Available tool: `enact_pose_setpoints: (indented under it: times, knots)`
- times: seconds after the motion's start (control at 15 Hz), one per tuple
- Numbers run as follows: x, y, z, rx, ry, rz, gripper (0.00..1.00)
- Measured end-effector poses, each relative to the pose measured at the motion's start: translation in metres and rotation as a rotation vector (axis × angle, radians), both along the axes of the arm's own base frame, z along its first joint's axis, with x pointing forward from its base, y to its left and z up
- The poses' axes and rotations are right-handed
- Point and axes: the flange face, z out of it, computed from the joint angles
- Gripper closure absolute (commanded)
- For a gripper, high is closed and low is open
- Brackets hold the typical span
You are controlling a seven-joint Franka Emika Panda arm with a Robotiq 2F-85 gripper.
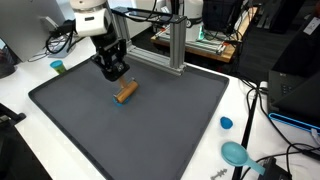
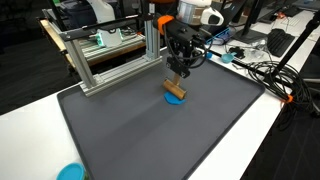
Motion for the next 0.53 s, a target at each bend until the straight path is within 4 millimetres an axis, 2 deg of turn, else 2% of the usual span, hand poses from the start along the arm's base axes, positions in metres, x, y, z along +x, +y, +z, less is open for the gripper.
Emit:
enact_pose_setpoints:
  times: [0.53]
  knots:
    - [0.0092, 0.0087, -0.0017, -0.073, 0.013, -0.125, 0.78]
